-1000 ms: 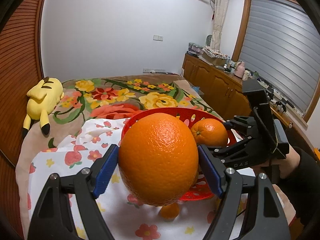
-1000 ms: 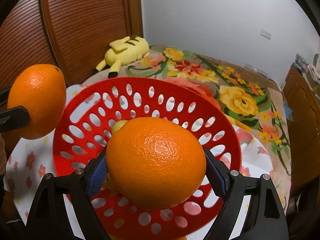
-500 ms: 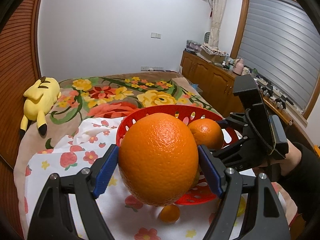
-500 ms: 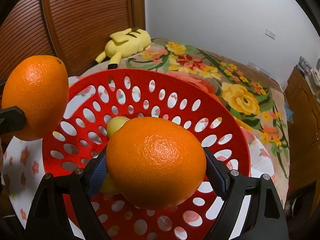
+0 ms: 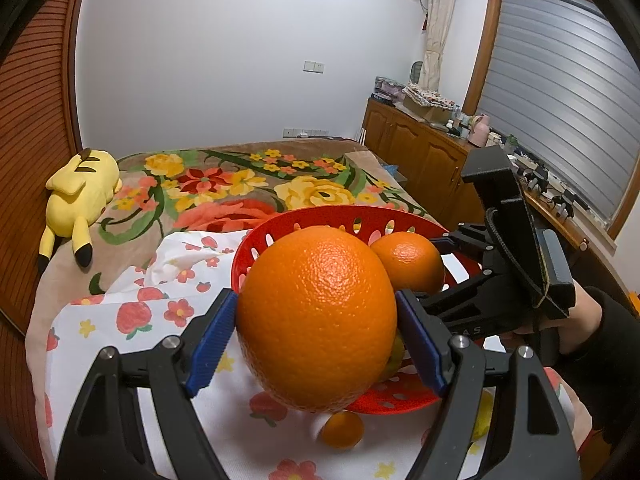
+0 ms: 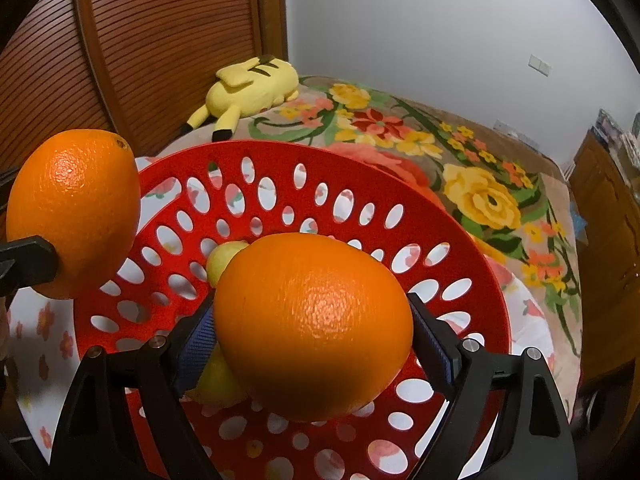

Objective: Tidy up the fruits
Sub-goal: 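Open the right tool to drop its orange while the left tool lowers and releases its orange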

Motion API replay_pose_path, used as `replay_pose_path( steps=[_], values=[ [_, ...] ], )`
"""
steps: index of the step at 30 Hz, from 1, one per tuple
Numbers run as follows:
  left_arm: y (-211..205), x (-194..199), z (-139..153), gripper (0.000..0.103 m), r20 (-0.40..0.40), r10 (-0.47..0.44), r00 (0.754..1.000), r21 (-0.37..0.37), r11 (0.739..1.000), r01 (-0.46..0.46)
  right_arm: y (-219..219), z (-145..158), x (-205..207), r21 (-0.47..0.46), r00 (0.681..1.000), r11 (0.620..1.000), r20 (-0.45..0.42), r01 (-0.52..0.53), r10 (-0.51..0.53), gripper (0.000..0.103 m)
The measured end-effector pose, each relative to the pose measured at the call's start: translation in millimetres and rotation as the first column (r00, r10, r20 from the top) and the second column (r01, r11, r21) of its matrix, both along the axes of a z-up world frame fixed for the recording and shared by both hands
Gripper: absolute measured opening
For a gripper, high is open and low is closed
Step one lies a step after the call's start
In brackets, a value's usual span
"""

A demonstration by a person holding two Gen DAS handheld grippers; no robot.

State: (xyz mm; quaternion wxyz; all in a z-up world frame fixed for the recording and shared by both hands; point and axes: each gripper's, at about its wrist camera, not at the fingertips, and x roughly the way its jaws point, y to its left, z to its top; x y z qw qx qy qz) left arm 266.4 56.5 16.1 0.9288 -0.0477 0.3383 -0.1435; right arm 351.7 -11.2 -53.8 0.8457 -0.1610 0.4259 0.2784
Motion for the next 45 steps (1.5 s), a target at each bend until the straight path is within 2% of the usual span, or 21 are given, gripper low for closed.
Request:
replay_pose_path(
  steps=[6, 11, 26, 38, 45],
  values=[
    [0, 0, 0, 0.079, -0.002, 0.004, 1.000, -0.002, 1.000, -0.004, 0, 2, -1, 0.002, 1.000, 1.000, 0.011, 0.011, -0.011, 0.089],
    [-3, 0, -1, 0.079, -0.005, -0.001, 1.000, 0.003, 1.000, 0.001, -8, 19, -3, 0.054, 0.998, 0.998, 0.053, 0.030, -0.032, 0.091],
    [-29, 9, -14, 0.079, -0.030, -0.047, 0.998, 0.022, 0.999, 0.048, -54, 40, -27, 0.123, 0.990, 0.989, 0.103, 0.078, -0.091, 0.092],
    [-45, 20, -34, 0.079, -0.089, -0.036, 0.995, 0.050, 0.998, 0.040, -67, 40, -37, 0.142, 0.990, 0.987, 0.109, 0.075, -0.091, 0.092],
    [-42, 27, -34, 0.080, -0.119, -0.013, 0.993, 0.029, 0.999, 0.017, -69, 38, -40, 0.144, 0.990, 0.987, 0.104, 0.078, -0.093, 0.092]
  ],
)
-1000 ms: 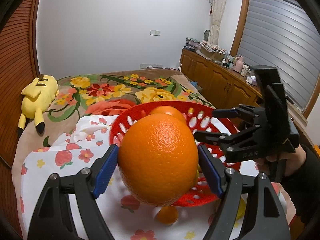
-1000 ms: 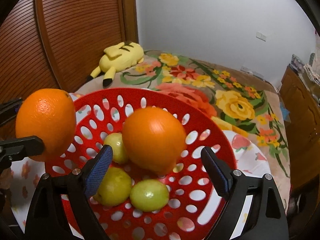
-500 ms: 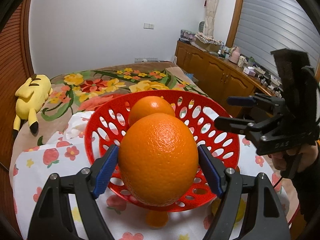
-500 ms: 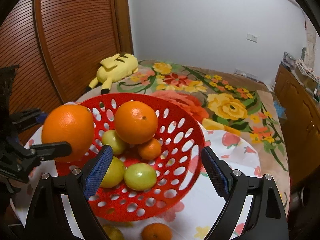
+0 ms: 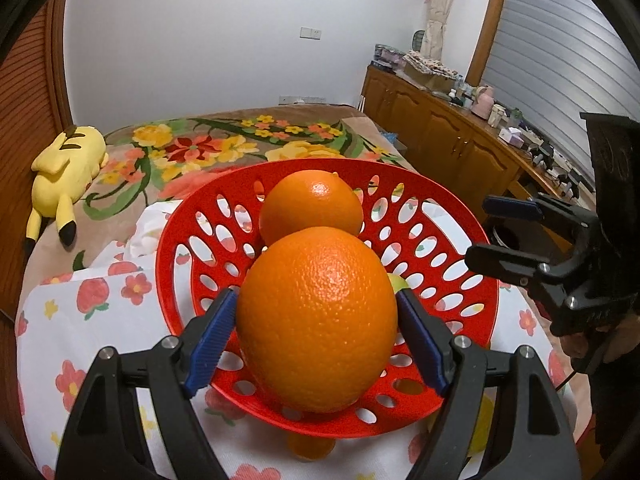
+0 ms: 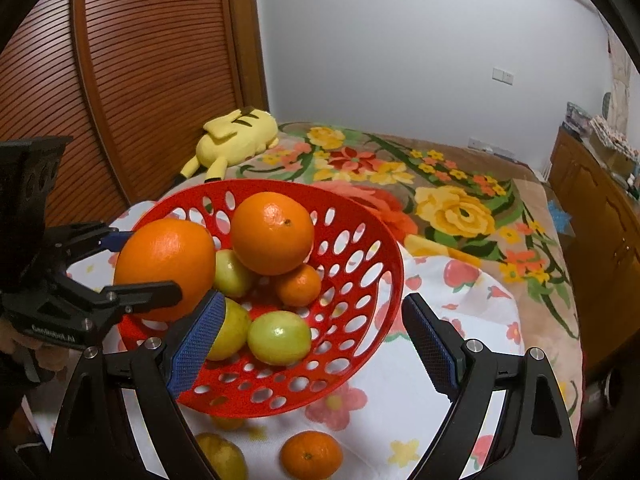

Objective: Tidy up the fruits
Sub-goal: 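Open the right tool to drop its orange while the left tool lowers and releases its orange, then move the left tool to a tangerine while the right tool reaches a yellow pear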

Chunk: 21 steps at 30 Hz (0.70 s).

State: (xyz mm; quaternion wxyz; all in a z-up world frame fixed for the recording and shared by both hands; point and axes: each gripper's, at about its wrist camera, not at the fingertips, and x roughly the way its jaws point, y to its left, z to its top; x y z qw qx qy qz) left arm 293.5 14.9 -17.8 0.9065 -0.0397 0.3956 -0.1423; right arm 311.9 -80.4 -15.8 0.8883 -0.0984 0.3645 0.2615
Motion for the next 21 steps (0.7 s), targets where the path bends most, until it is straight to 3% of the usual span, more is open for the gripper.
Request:
replay_pose_path(
  steps=[8, 13, 21],
  values=[
    [3, -1, -1, 0.080, 0.011, 0.021, 1.000, 0.019, 1.000, -0.021, -1, -3, -6, -0.002, 1.000, 1.000, -0.008, 0.000, 0.000, 0.092],
    [14, -10, 23, 0.081, 0.146, 0.067, 0.987, 0.013, 0.998, -0.069, -3, -4, -9, -0.003, 1.000, 1.000, -0.009, 0.003, -0.003, 0.092],
    [28, -22, 36, 0.081, 0.157, 0.075, 0.985, -0.011, 0.997, -0.074, -10, -3, -25, 0.011, 1.000, 1.000, -0.008, 0.024, -0.024, 0.092]
  ],
)
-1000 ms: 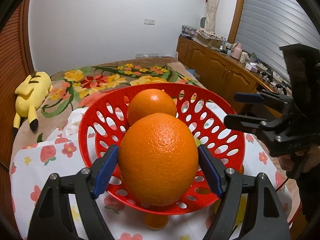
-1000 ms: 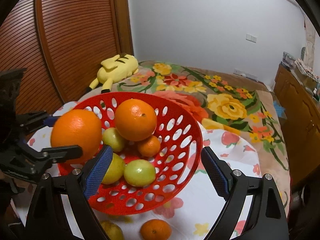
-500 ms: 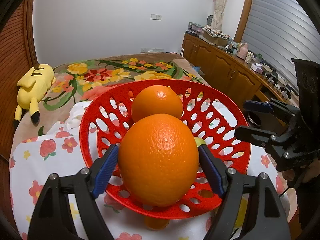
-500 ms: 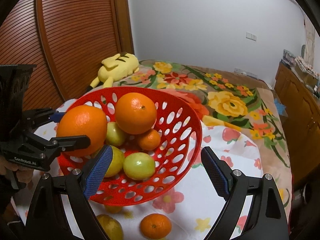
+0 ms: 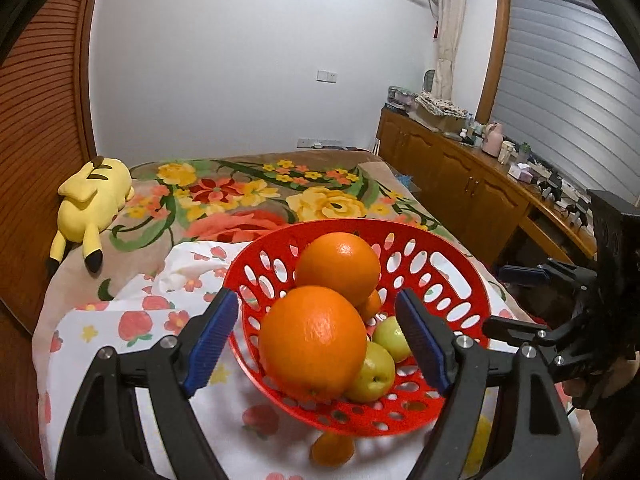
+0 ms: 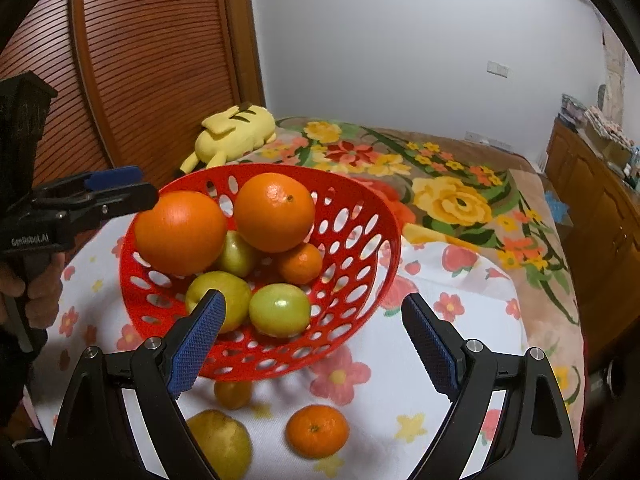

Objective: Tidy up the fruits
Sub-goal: 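Move the left tool to a tangerine while the right tool reaches a yellow pear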

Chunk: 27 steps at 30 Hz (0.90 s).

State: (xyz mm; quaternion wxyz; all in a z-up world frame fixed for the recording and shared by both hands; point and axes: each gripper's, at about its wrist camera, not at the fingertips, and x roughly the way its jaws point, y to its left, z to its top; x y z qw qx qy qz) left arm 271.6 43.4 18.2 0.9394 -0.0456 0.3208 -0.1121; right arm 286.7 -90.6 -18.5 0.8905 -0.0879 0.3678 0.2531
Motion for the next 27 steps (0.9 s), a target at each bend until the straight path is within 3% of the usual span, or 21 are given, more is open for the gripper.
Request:
replay_pose_path(
  steps=[13, 27],
  values=[
    [3, -57, 1, 0.082, 0.042, -0.037, 0.998, 0.016, 0.999, 0.036, -2, 2, -58, 0.052, 0.999, 0.998, 0.026, 0.037, -0.038, 0.092],
    [0, -103, -22, 0.083, 0.063, -0.044, 0.997, 0.055, 0.998, 0.041, 8, -28, -116, 0.076, 0.996, 0.994, 0.011, 0.083, -0.084, 0.092]
  ],
)
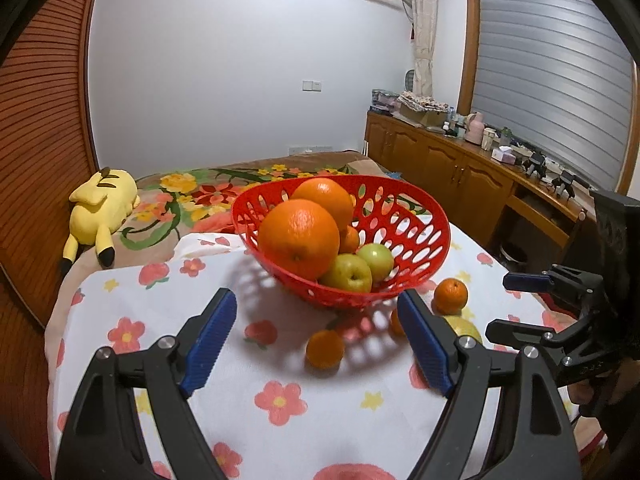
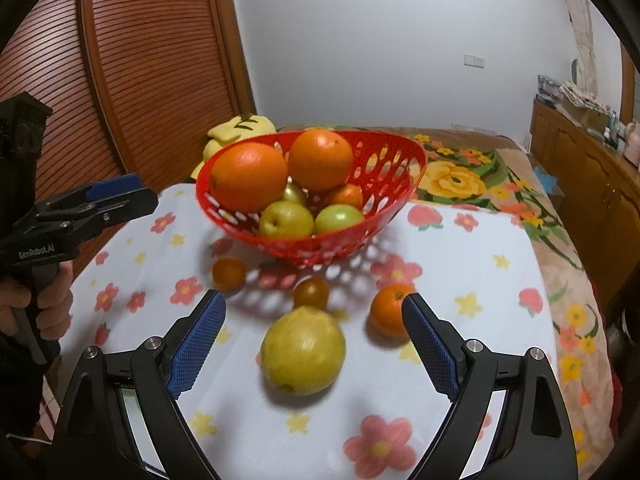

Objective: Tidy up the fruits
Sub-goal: 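Move the left tool to a tangerine while the right tool reaches a yellow pear, then close the left tool on the tangerine while the right tool grips the yellow pear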

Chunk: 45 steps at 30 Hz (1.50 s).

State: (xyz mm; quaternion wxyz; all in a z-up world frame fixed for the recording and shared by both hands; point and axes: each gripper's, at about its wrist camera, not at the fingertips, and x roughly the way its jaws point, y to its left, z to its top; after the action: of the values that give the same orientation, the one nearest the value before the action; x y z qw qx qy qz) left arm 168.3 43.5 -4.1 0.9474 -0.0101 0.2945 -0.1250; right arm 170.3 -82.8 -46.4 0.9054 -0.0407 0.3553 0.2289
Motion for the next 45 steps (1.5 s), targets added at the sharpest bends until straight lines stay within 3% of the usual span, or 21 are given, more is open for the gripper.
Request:
replay_pose_path(
  steps=[7, 20, 26, 31, 33, 35, 38, 45],
  values=[
    [0, -3, -17, 0.083, -0.025, -0.013, 1.000, -0.016, 1.000, 0.012, 1, -12, -10, 0.004, 1.000, 1.000, -0.007, 0.018, -0.018, 0.091],
    [-3, 20, -49, 0.083, -0.079, -0.022, 0.997, 0.035, 0.999, 0.025, 5, -38, 1, -0.001, 0.998, 1.000, -0.056, 0.027, -0.027, 0.090],
    [-10, 31, -61, 0.083, -0.115, -0.026, 0.993, 0.081, 0.996, 0.036, 10, -48, 9, -0.013, 0.997, 1.000, -0.079, 0.018, -0.019, 0.084],
    [-15, 39, -69, 0.083, -0.172, -0.057, 0.983, 0.070, 0.995, 0.070, 15, -54, 11, -0.032, 0.995, 0.999, -0.100, 0.006, -0.009, 0.078],
    [-17, 41, -71, 0.080, -0.189, -0.062, 0.980, 0.078, 0.994, 0.078, 16, -56, 12, -0.034, 0.994, 0.999, -0.107, 0.003, -0.006, 0.075],
    [-19, 43, -74, 0.073, -0.200, -0.066, 0.977, 0.087, 0.993, 0.085, 16, -58, 12, -0.035, 0.994, 0.999, -0.112, -0.001, -0.003, 0.065],
    [-22, 46, -78, 0.062, -0.218, -0.061, 0.974, 0.098, 0.992, 0.084, 16, -58, 12, -0.032, 0.993, 0.999, -0.116, -0.001, -0.002, 0.065],
    [-24, 53, -85, 0.049, -0.258, -0.073, 0.963, 0.092, 0.991, 0.099, 15, -58, 11, -0.027, 0.993, 1.000, -0.118, -0.002, -0.001, 0.065]
  ],
)
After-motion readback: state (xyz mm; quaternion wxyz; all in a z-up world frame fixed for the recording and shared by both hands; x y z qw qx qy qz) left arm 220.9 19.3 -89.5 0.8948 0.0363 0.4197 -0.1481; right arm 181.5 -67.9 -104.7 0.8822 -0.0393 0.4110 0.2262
